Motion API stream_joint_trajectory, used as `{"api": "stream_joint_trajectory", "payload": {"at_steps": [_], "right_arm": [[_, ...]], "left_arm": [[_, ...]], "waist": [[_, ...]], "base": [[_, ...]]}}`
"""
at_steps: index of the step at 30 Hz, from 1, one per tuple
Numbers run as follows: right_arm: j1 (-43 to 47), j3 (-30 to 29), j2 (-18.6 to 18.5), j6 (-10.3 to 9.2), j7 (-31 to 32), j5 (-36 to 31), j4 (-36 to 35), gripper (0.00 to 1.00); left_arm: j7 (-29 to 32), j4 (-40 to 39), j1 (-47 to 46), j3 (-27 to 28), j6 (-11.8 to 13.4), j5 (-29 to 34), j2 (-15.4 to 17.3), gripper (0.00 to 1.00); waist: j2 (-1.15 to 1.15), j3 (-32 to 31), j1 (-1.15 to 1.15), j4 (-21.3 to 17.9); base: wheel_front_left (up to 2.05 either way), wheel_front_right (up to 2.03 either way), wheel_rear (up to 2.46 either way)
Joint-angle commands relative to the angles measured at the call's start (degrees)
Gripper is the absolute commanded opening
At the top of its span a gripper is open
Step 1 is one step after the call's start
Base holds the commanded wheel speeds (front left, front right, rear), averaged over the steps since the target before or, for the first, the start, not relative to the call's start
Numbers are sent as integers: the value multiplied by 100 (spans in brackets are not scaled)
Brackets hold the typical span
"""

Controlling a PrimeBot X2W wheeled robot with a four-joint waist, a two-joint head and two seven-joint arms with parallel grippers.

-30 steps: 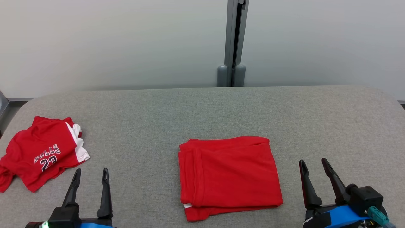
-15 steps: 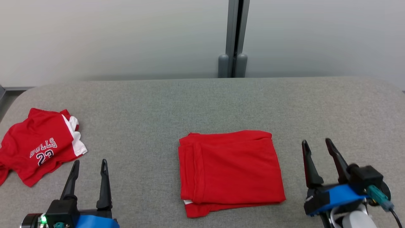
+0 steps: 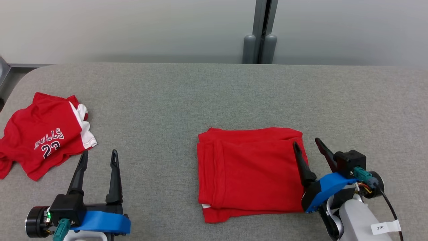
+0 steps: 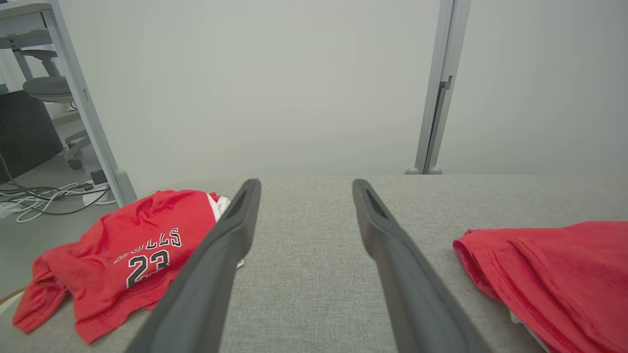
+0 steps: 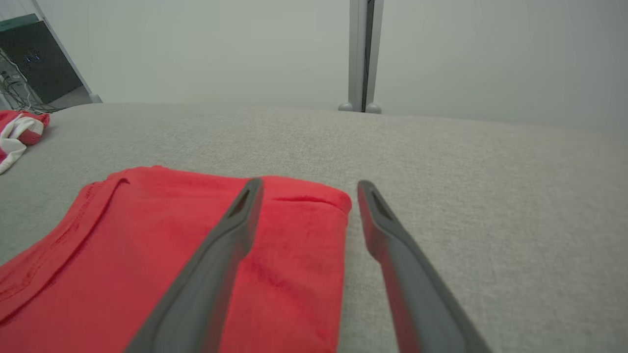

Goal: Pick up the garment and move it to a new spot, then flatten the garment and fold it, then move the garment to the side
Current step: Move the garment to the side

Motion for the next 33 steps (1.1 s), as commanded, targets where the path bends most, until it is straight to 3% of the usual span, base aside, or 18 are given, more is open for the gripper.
{"api": "stream_joint_trajectory", "payload": {"at_steps": [1,7,21,22,23,33], "right_arm": [[-95,-56,-14,1,-55,11,303,100],[-85,-40,-10,1,-134,49,906,100],[-263,1060,2,2,-192,1209,1743,100],[-294,1107,6,2,-190,1284,1770,42],[-324,1144,7,2,-189,1332,1800,0],[-1053,899,-46,2,-202,931,1725,0]], "left_arm": [[-16,8,-119,-3,-24,-43,-6,100],[-16,-9,-118,69,-43,-65,-22,100],[-16,70,-234,43,-89,-71,-28,100],[-16,76,-245,41,-92,-78,-30,100],[-16,81,-254,37,-96,-79,-32,100],[-16,-24,-331,82,-116,-140,-59,100]], "waist": [[-2,79,-1,75],[-2,165,-1,27],[-2,264,-1,-70],[-2,265,-1,-63],[-2,268,-1,-56],[-2,393,-1,-8]], "base": [[0,0,0],[0,0,0],[0,0,0],[0,0,0],[0,0,0],[0,0,0]]}}
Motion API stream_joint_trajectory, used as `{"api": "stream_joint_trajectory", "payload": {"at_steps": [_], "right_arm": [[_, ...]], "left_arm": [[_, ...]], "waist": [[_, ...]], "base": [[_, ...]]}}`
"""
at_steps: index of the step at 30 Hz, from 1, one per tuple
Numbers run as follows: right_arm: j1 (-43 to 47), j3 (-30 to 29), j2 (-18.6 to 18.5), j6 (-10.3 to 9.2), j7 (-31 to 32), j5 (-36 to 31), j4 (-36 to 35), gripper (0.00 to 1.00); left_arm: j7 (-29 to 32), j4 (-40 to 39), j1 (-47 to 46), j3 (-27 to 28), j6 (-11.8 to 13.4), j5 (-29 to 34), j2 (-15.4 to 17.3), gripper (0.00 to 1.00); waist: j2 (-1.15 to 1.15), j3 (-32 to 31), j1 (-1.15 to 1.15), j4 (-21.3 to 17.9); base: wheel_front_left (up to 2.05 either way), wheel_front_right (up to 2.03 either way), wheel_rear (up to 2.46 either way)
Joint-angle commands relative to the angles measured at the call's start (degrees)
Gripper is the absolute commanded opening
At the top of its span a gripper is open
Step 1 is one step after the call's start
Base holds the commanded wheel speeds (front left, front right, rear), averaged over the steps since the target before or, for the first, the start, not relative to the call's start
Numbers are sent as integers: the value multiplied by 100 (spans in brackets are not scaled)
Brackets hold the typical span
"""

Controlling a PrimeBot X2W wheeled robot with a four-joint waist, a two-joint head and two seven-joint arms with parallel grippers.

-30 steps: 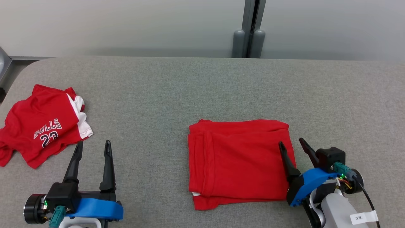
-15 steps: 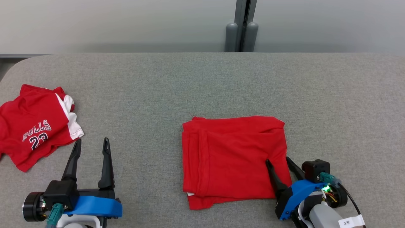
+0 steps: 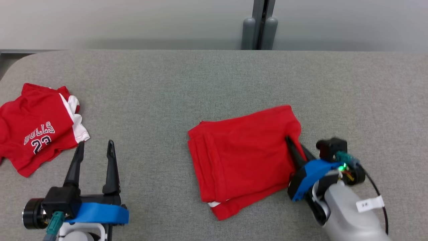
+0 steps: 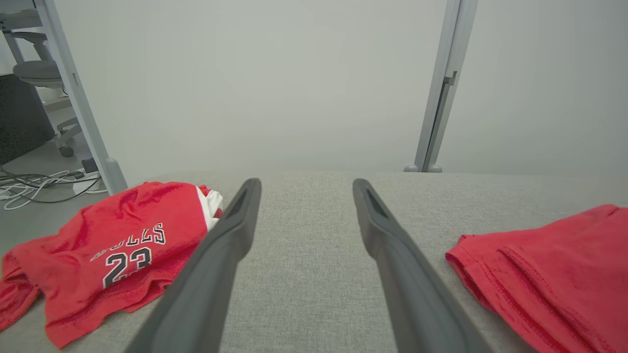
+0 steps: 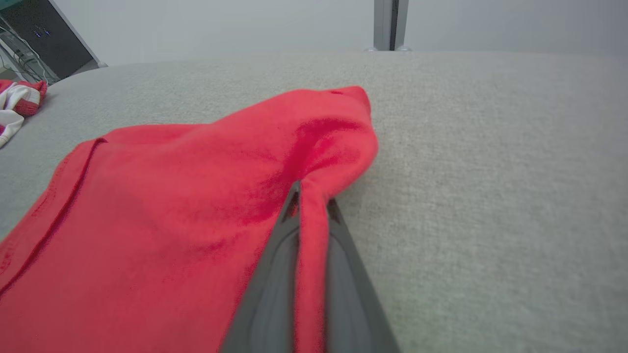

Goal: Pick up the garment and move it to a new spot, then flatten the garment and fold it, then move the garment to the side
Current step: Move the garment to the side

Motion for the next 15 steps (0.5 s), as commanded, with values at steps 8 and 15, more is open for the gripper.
{"api": "stream_joint_trajectory", "payload": {"at_steps": [8,15], "right_arm": [[-1160,104,-426,2,-1,-472,-209,0],[-2257,73,-955,1,-2,-509,-343,0]], "left_arm": [[-15,-503,-528,-47,-53,-39,-10,100],[-15,-1077,-997,-220,-39,-106,168,100]], "waist": [[-1,581,0,-44],[-1,1473,0,-373]], "base": [[0,0,0],[0,0,0]]}}
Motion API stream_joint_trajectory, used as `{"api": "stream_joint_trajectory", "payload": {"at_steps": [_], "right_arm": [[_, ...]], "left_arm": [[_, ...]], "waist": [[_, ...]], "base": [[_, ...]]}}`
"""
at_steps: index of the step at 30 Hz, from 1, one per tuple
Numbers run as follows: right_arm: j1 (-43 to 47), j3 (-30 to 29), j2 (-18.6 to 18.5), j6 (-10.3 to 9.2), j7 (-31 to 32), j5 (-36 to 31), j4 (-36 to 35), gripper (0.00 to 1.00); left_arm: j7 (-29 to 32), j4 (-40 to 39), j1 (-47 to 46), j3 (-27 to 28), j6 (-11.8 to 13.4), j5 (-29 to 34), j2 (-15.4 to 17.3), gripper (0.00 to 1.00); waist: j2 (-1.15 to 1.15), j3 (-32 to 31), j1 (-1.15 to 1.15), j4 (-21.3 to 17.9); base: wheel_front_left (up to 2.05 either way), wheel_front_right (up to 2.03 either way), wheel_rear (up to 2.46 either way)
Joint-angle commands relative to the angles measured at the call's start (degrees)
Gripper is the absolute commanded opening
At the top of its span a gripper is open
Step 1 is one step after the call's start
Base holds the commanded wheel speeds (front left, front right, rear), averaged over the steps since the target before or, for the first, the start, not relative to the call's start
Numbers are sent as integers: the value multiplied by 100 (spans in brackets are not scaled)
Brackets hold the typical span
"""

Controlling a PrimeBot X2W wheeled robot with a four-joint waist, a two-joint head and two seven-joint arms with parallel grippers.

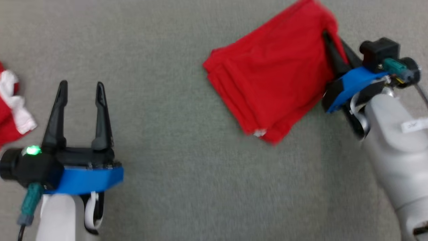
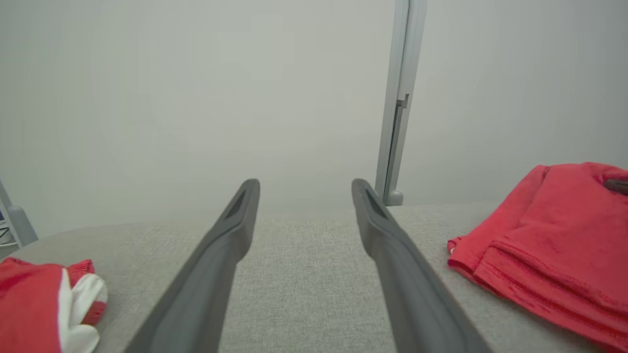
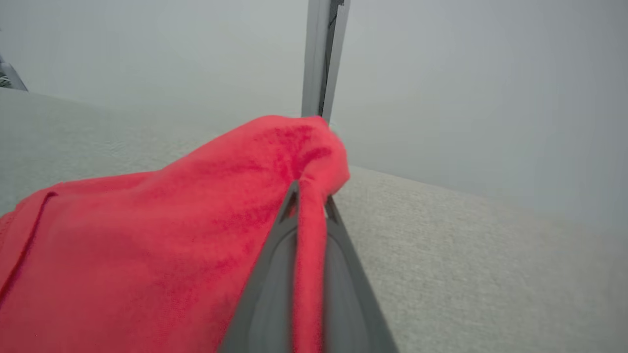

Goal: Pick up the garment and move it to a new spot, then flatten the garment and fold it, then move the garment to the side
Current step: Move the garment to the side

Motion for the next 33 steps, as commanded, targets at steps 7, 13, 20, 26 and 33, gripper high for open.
{"api": "stream_joint_trajectory", "payload": {"at_steps": [7,13,20,26,33], "right_arm": [[-881,-173,-651,0,-3,-7,-172,0],[-1163,-206,-1104,-1,-1,52,-256,0],[-1481,-218,-1725,-1,131,3,-251,0],[-1758,-225,-1968,-1,409,93,-315,0],[-2180,-65,-2240,-1,833,-102,-294,0]], "left_arm": [[-14,-525,-495,-144,-9,-28,360,100],[-15,-868,-574,-208,-9,10,663,100],[-15,-1198,-630,-257,-9,39,911,100],[-14,-1397,-637,-253,-9,48,1017,100],[-14,-1544,-695,-260,-10,6,1102,100]], "waist": [[-1,866,-2,-451],[-1,1278,-2,-887],[-1,1640,-2,-1178],[-1,1814,-2,-1290],[-1,2008,-2,-1284]], "base": [[0,0,0],[0,0,0],[0,0,0],[0,0,0],[0,0,0]]}}
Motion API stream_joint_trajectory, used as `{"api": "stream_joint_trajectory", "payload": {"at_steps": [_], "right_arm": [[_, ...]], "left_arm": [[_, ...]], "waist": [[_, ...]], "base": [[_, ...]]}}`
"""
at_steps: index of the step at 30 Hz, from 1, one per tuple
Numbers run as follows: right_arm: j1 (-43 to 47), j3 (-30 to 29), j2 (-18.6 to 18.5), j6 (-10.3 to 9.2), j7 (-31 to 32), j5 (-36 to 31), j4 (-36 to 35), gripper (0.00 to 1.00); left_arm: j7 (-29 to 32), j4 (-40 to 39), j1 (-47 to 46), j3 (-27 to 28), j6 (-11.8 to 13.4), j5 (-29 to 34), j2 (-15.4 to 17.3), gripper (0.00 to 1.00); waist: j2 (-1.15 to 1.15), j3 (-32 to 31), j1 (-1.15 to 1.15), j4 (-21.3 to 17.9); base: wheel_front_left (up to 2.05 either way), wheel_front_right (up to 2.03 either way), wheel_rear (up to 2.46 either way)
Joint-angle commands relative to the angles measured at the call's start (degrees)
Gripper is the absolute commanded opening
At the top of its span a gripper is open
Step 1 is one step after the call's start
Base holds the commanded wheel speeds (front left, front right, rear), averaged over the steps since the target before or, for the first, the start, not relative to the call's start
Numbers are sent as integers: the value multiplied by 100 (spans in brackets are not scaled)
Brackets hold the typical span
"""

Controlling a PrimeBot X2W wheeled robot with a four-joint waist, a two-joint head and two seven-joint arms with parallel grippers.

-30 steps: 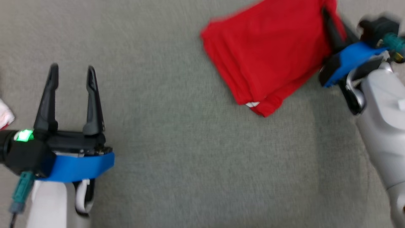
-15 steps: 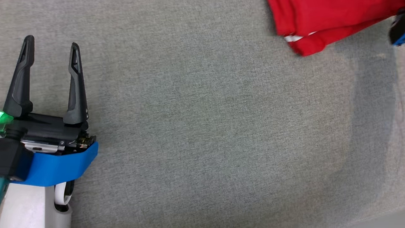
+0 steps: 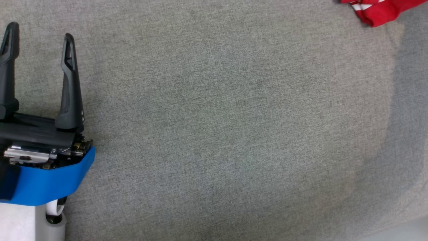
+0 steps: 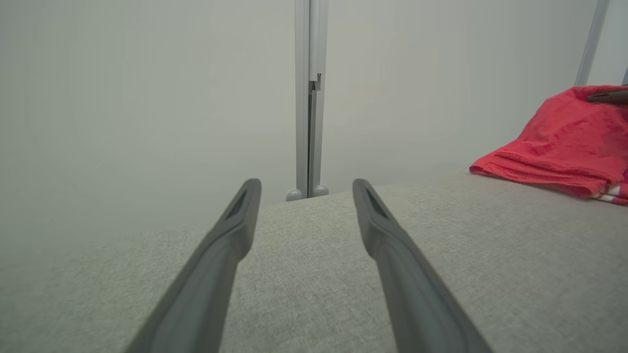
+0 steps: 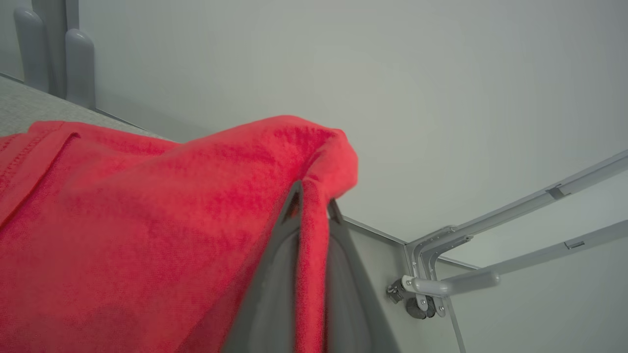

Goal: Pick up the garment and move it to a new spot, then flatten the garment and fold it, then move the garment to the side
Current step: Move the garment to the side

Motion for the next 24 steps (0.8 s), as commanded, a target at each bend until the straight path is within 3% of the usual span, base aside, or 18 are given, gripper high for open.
{"api": "stream_joint_trajectory", "payload": {"at_steps": [1,5,7,8,12,24], "right_arm": [[-181,41,-91,-1,39,-78,43,0],[-370,81,-44,-1,232,-233,212,0],[-464,53,-36,-1,262,-299,276,73],[-478,35,-35,-1,291,-332,320,100],[-513,89,-22,-1,279,-540,443,100],[-26,17,626,-1,-602,-523,293,100]], "left_arm": [[-14,25,-76,50,-8,-12,42,100],[-13,86,-46,110,-9,-37,72,100],[-13,90,-51,125,-9,-55,30,100],[-13,95,-49,124,-9,-61,11,100],[-14,146,-29,137,-9,-76,-62,100],[-14,585,426,349,-8,-124,-458,100]], "waist": [[0,31,0,14],[0,67,0,39],[0,59,0,71],[0,49,0,88],[0,-54,0,148],[0,-1025,0,348]], "base": [[0,0,0],[0,0,0],[0,0,0],[0,0,0],[0,0,0],[0,0,0]]}}
